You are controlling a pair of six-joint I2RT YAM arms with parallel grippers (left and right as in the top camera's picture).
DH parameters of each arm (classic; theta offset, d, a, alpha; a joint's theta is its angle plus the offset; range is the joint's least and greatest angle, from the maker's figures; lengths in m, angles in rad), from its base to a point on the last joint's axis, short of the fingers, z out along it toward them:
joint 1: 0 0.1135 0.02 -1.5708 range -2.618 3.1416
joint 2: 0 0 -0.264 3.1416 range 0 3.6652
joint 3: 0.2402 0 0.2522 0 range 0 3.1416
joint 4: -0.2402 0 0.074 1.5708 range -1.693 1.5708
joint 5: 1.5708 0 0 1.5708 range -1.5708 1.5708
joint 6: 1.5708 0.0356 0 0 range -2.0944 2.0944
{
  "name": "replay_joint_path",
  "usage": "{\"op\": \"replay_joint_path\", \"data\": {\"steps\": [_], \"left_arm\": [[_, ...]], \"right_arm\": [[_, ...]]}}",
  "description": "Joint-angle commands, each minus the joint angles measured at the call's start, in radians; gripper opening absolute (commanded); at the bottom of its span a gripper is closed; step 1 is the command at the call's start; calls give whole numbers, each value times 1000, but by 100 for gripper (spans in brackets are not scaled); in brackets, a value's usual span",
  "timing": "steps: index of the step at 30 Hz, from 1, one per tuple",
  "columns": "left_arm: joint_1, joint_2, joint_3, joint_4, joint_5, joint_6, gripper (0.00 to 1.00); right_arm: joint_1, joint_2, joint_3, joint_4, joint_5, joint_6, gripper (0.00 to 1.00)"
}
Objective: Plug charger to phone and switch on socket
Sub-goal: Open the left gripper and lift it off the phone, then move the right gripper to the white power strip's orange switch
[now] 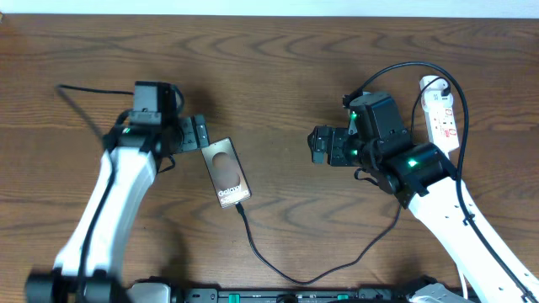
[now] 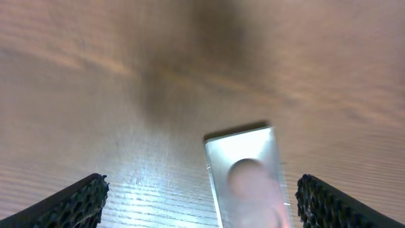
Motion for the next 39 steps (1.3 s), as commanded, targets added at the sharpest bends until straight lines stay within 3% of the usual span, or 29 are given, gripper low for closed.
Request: {"op": "replay_joint_path", "data": {"steps": [1,9,23,39], "left_arm": [[-28,-129,20,-14,-16,52,95],[-44,-278,19,-18,-13,52,96],[-44,-278,19,-22,-13,52,96],[-44,-278,19,-21,-13,52,96]], "right_arm": [[-3,-10,14,-2,15,-3,99],[-3,-10,14,-2,15,-3,99],[-3,-10,14,-77,15,-3,99],[-32,-10,15,-20,10,-3,99]]}}
